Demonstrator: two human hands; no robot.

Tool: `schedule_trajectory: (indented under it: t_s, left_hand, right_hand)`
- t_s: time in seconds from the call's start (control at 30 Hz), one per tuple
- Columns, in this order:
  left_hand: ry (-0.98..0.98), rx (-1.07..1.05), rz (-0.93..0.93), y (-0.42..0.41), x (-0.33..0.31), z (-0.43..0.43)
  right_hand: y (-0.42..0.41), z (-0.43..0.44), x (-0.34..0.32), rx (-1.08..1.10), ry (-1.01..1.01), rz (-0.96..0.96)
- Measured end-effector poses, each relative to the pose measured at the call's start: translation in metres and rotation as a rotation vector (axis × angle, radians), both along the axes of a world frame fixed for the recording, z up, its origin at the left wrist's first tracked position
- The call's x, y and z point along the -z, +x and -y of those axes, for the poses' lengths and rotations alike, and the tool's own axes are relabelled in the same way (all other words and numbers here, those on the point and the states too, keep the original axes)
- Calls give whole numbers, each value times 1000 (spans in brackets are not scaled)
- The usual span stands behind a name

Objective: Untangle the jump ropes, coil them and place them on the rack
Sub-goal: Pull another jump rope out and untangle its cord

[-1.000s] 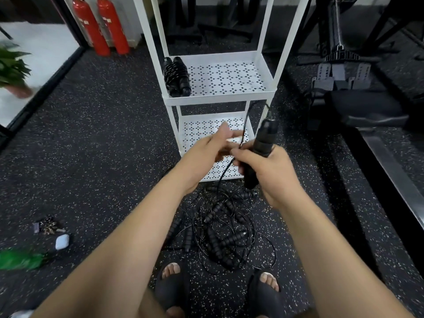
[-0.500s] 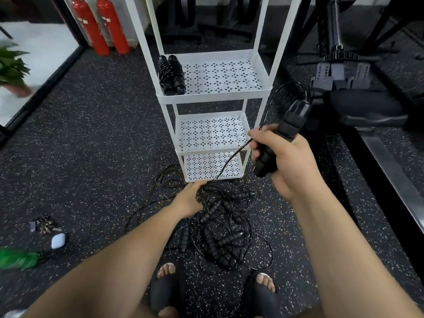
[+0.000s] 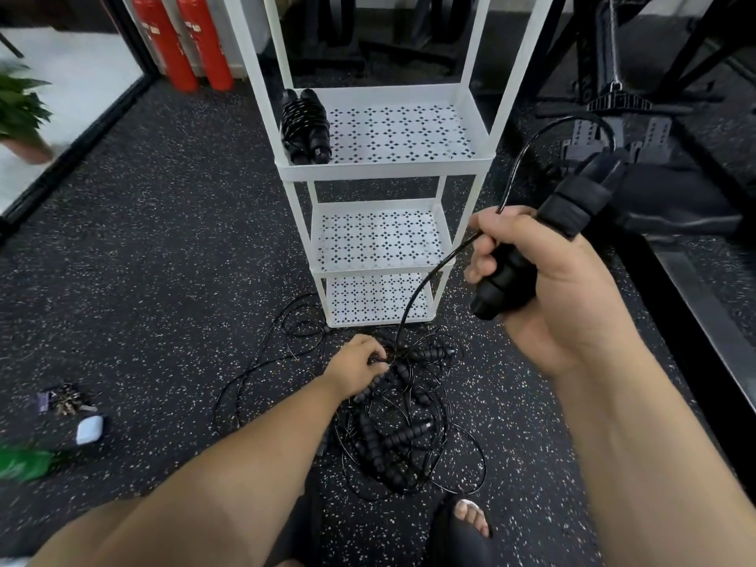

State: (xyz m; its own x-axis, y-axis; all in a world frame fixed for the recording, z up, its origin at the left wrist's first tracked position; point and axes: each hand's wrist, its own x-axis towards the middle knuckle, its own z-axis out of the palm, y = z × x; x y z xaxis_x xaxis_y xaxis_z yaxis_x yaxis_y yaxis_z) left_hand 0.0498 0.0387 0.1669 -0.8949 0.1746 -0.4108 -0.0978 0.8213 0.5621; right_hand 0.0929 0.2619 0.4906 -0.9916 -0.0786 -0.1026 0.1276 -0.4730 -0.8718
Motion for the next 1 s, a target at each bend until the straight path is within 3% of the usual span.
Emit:
schedule_trajectory:
  t_s: [0.17,0.6,0.8,1.0]
  left_hand:
    - [42,214,61,3,-4,-1]
    - [83,337,96,10,-34,-18]
    - [69,326,178,4,-84,-24]
    - [65,194,88,-1,-150,-23]
  right_hand:
    - [-3,-1,4,25,-5,27]
    - [-10,-8,11,86,-49,67]
    - [-14,-12,12,134,-82,82]
    - [-15,-16,20,238,-112,108]
